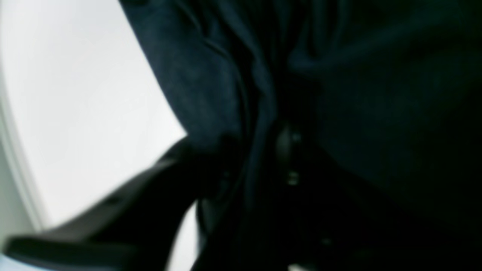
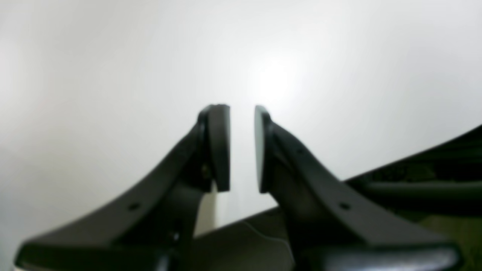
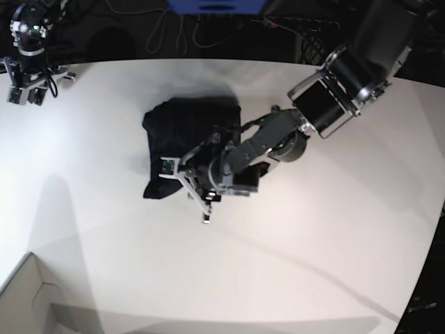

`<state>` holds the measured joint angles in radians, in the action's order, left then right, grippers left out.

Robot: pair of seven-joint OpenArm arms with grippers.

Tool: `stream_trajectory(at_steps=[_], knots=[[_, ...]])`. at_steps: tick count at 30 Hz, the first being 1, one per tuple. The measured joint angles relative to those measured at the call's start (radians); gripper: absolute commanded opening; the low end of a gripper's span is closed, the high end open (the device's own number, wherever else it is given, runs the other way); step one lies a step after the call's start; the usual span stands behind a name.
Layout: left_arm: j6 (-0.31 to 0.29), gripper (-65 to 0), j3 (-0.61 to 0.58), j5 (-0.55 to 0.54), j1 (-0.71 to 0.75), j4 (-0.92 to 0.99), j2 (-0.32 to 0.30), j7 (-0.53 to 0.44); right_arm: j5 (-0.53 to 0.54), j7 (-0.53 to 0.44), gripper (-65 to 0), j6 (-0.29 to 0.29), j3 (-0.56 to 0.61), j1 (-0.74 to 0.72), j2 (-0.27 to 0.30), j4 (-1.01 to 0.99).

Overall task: Layout the t-shirt on the table in an organized manner, then fold the t-shirt properly
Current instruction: 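Drag the folded bundle toward the table center with the left gripper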

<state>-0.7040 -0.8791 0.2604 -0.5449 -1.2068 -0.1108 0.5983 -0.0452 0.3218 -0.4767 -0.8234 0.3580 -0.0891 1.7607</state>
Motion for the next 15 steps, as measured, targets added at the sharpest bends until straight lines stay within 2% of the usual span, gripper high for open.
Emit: stream_trajectory(at_steps=[3,6,13,15], knots=[[0.000,-27.5,0.000,0.005,-0.024,-0.022,-0.008,0.003,0.000,0.001,-54.8,0.001,0.000,0.000,-0.011,0.017],[0.000,-22.4,0.001,0.005,-0.038,-0.060,-0.015,0.003,0.000,0.005,-54.8,0.000,0.001,0.001,-0.022,0.052],[0.000,-22.1,0.003,0.004,-0.076,-0.099,-0.015,0.052,0.000,0.003,-54.8,0.000,0.002,0.000,-0.030,0.074],[-0.006,-22.1,0.053,-0.003,-0.069,-0.120,-0.010,0.076,0.000,0.004,-54.8,0.000,0.002,0.000,-0.031,0.075]])
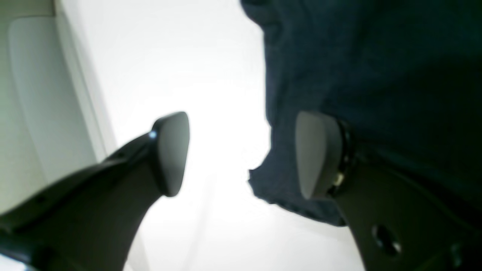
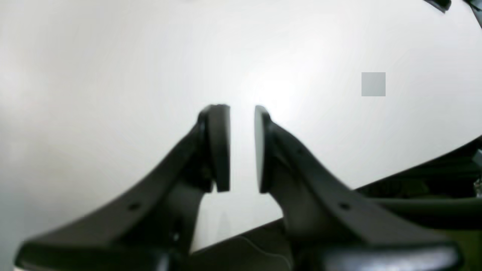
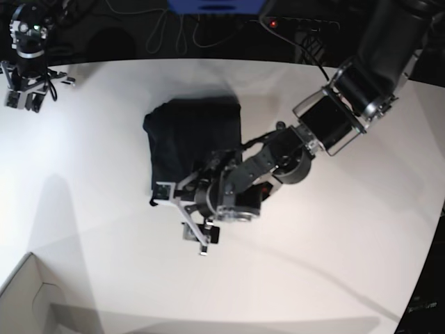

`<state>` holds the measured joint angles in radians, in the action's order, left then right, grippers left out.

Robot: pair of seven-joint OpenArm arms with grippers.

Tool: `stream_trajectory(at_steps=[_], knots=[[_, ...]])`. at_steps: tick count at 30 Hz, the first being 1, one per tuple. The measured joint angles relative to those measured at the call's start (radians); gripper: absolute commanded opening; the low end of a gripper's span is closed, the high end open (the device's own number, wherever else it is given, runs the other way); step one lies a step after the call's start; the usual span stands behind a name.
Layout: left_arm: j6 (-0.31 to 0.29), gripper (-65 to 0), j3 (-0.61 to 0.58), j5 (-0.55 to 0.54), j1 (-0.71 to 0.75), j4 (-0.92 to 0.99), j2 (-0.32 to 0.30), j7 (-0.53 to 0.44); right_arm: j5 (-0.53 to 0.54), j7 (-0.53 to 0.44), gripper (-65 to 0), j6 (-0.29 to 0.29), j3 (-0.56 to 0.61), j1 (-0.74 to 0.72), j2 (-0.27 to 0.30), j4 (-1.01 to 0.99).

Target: Layout the t-shirt on the table in an organized manner, then fold the t-shirt properly

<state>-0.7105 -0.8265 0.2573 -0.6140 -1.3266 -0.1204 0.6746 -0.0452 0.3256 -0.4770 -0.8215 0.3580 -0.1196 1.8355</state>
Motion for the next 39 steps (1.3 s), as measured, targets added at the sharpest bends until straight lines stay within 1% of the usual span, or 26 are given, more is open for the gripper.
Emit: stream_trajectory(at_steps=[2,4,6,10,11,14,17,21,23,25,27,30,31,32,35,39], knots=[[-0.002,-22.1,0.103,-0.011,0.019,-0.040,0.002,0.026,0.000,-0.001,-54.8,0.001,0.001,0.000,0.001,0.007],[0.004,-22.1,0.235,-0.003,0.042,-0.087,0.001,0.039,0.000,-0.001,-54.8,0.001,0.000,-0.004,0.002,0.008],[0.008,-22.1,0.381,0.004,0.078,-0.138,0.005,0.076,-0.002,0.006,-54.8,0.001,0.006,-0.021,0.000,0.008],[0.010,-24.0,0.644,0.005,0.204,-0.244,-0.003,0.167,0.000,-0.004,-54.8,0.002,0.069,-0.045,0.004,0.006],[0.002,-25.4,0.717,-0.006,0.244,-0.269,0.007,0.185,0.000,-0.008,-54.8,0.003,0.091,-0.042,0.006,0.005],[0.008,-32.9,0.945,0.004,0.370,-0.344,0.007,0.211,-0.002,0.003,-54.8,0.001,0.166,-0.052,0.008,-0.005],[0.010,-41.0,1.172,0.003,0.489,-0.407,0.009,0.208,-0.002,-0.006,-54.9,0.003,0.214,-0.096,0.009,-0.069],[0.010,-49.0,1.402,0.008,0.621,-0.455,0.016,0.213,0.000,-0.012,-54.9,0.002,0.261,-0.113,0.009,-0.155],[0.008,-51.2,1.490,-0.001,0.668,-0.463,0.021,0.212,-0.003,-0.005,-55.0,0.003,0.287,-0.107,0.009,-0.185],[0.009,-51.7,1.571,0.002,0.710,-0.464,0.020,0.211,-0.003,0.002,-55.2,0.004,0.338,-0.098,0.009,-0.200],[0.007,-51.7,1.643,-0.057,0.751,-0.467,0.021,0.211,-0.001,-0.014,-55.2,0.004,0.398,-0.090,0.008,-0.208],[0.006,-51.7,1.740,-0.171,0.816,-0.467,0.020,0.215,0.000,-0.012,-55.3,0.003,0.478,-0.070,0.005,-0.212],[0.009,-51.7,1.769,-0.191,0.835,-0.467,0.020,0.216,-0.001,-0.010,-55.3,0.003,0.499,-0.065,0.003,-0.212],[0.008,-51.7,1.799,-0.233,0.855,-0.467,0.019,0.217,0.000,-0.007,-55.3,0.003,0.511,-0.058,0.003,-0.215],[0.010,-51.7,1.855,-0.278,0.904,-0.467,0.019,0.219,-0.001,-0.010,-55.3,0.004,0.549,-0.044,0.008,-0.218],[0.010,-51.7,1.894,-0.330,0.944,-0.466,0.022,0.212,0.000,-0.023,-55.3,0.004,0.593,-0.008,0.008,-0.209]])
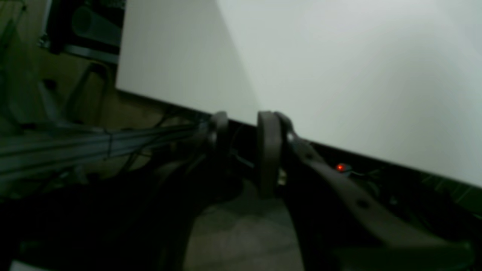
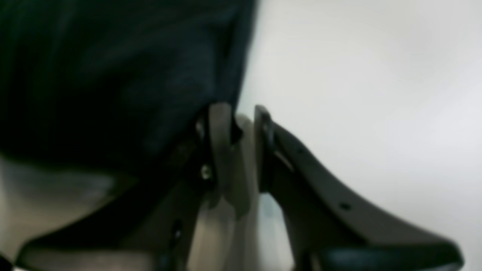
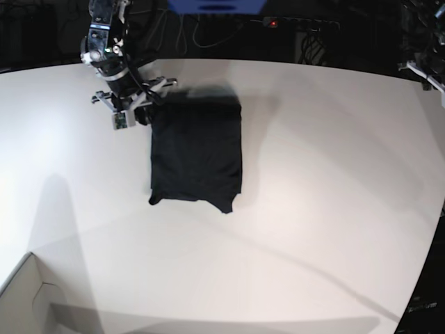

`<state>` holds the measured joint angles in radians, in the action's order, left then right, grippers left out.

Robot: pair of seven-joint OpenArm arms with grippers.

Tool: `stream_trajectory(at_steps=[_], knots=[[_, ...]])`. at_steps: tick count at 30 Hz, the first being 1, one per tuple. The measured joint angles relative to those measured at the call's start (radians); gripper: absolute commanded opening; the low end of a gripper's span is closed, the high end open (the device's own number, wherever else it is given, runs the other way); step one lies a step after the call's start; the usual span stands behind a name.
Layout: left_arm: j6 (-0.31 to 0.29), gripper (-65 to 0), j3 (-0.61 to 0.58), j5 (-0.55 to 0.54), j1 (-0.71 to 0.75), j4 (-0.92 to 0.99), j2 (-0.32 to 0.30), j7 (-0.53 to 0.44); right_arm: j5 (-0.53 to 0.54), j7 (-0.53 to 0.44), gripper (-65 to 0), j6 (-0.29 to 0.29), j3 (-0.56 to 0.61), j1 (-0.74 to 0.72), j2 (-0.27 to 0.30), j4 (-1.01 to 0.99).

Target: Layout the t-shirt on the table in an organized manner, then fold the t-shirt properly

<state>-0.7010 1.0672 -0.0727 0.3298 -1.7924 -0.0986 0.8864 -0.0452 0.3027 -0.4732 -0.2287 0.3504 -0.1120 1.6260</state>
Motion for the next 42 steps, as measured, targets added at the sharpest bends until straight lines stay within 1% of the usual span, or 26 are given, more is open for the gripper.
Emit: stream_trajectory(at_steps=[6,8,10,13,15,17,18,20,21,22,24,27,29,30,33,34,35,37,38,40,41,42], knots=[[0.000,-51.7,0.021,-0.016,0.014,0.001,0.002,0.004,-0.002,0.016,-55.3,0.000,0.012,0.056,-0.001,0.069],[0.000,-51.8,0.021,-0.018,0.013,0.001,0.003,0.004,-0.003,0.015,-55.3,-0.016,0.009,0.066,-0.001,0.095],[0.001,-51.8,0.021,-0.018,0.012,0.001,0.016,0.002,0.000,0.008,-55.4,-0.027,0.004,0.066,0.001,0.113],[0.000,-51.8,0.020,-0.013,0.023,0.001,0.056,0.006,0.001,0.008,-55.4,-0.040,-0.058,0.066,-0.003,0.116],[-0.003,-51.9,0.016,-0.037,0.059,0.000,0.061,-0.005,-0.001,0.013,-55.4,-0.049,-0.127,0.075,-0.004,0.122],[-0.001,-52.2,0.018,-0.016,0.085,-0.001,0.061,0.001,0.000,0.010,-55.4,-0.042,-0.185,0.091,0.001,0.140],[0.001,-53.8,0.020,-0.015,0.098,-0.001,0.067,0.000,0.005,0.011,-55.4,-0.042,-0.212,0.103,0.001,0.153],[0.001,-61.1,0.022,-0.019,0.116,-0.001,0.094,-0.005,0.082,0.026,-55.8,-0.040,-0.261,0.138,-0.007,0.180],[0.000,-65.0,0.019,-0.022,0.129,-0.001,0.108,-0.005,0.139,0.013,-57.0,-0.043,-0.284,0.168,-0.020,0.201],[-0.003,-65.0,0.016,-0.030,0.143,-0.001,0.119,-0.006,0.188,0.003,-59.1,-0.043,-0.308,0.205,-0.029,0.226],[0.001,-64.4,0.018,-0.025,0.175,-0.001,0.142,-0.012,0.270,0.005,-65.0,-0.048,-0.354,0.283,-0.026,0.245],[0.001,-65.0,0.024,-0.020,0.211,0.001,0.188,-0.005,0.316,0.023,-65.0,-0.039,-0.406,0.361,-0.024,0.239],[0.000,-64.9,0.022,-0.020,0.211,0.015,0.218,-0.010,0.325,0.000,-65.0,-0.045,-0.416,0.389,-0.021,0.214],[0.001,-64.9,0.019,-0.023,0.209,0.028,0.228,-0.038,0.333,-0.003,-65.0,-0.058,-0.417,0.396,-0.018,0.185],[0.000,-64.9,0.013,-0.023,0.204,0.093,0.241,-0.155,0.328,0.012,-65.0,-0.166,-0.426,0.397,-0.019,0.073],[0.001,-64.9,0.006,-0.018,0.205,0.126,0.243,-0.180,0.327,0.006,-65.0,-0.187,-0.437,0.397,-0.022,0.037],[0.002,-64.9,-0.011,-0.010,0.208,0.168,0.241,-0.222,0.335,0.002,-65.0,-0.193,-0.447,0.397,-0.021,-0.004],[0.008,-64.9,-0.078,0.005,0.209,0.274,0.220,-0.297,0.316,0.009,-65.0,-0.183,-0.462,0.386,-0.018,-0.074],[0.005,-64.9,-0.106,-0.003,0.208,0.335,0.204,-0.359,0.317,0.006,-65.0,-0.183,-0.468,0.377,-0.017,-0.110],[0.000,-64.9,-0.169,-0.013,0.189,0.489,0.153,-0.484,0.323,0.006,-65.0,-0.185,-0.465,0.348,0.002,-0.206],[0.011,-64.9,-0.208,-0.002,0.176,0.587,0.125,-0.535,0.317,0.008,-65.0,-0.186,-0.462,0.328,0.016,-0.258],[0.010,-64.9,-0.247,0.005,0.151,0.703,0.084,-0.608,0.325,-0.001,-65.0,-0.186,-0.462,0.306,0.035,-0.319]])
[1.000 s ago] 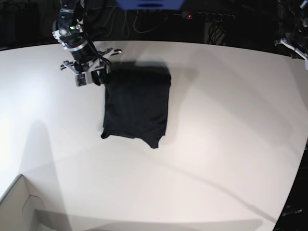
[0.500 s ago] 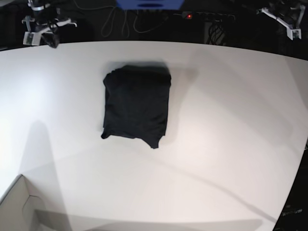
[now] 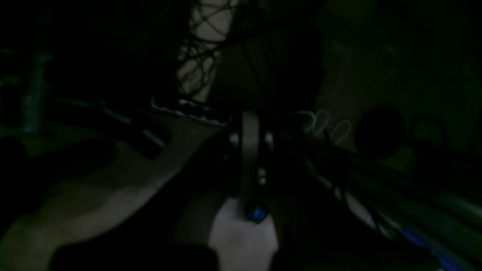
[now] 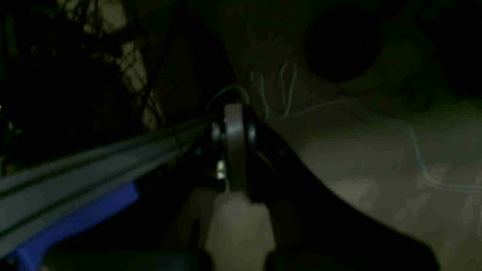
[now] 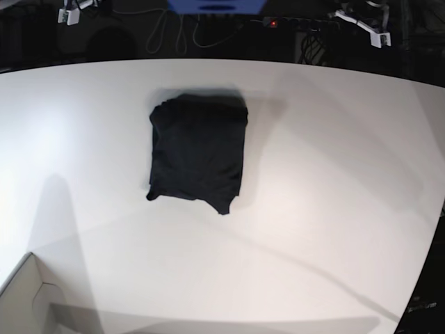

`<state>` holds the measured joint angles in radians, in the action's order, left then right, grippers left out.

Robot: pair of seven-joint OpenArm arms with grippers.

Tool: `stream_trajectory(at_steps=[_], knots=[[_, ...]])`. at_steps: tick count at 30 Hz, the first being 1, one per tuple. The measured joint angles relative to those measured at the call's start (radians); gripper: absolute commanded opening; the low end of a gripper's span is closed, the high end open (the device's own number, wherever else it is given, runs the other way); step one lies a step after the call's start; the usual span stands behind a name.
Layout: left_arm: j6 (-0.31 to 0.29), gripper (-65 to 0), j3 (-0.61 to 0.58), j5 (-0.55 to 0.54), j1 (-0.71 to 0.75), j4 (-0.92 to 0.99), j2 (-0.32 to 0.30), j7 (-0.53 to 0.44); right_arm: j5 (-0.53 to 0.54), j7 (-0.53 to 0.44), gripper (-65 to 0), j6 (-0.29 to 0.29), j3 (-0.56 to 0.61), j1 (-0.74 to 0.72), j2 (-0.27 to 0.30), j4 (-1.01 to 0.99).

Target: Layout the t-shirt on the table in an organized manner, then fold the t-shirt properly

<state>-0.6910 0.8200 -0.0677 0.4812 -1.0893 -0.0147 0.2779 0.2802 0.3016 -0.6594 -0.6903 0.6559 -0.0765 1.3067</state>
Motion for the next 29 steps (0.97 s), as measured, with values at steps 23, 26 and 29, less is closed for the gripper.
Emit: stream_trajectory(at_steps=[23,26,29], knots=[[0.583,-64.9,-0.282,0.382,-0.401,0.979,-0.063,-0.544,-0.875,-0.896,-65.0,0.745,-0.002,-0.395,0.206,-1.229],[0.583,-64.9,-0.282,0.382,-0.399,0.979,-0.061,-0.544,-0.879,-0.809,-65.0,0.789,0.014,-0.412,0.189,-1.184],[0.584,-64.9,-0.282,0.381,-0.405,0.979,-0.064,-0.544,-0.879,-0.731,-65.0,0.880,0.060,-0.414,0.163,-1.169]])
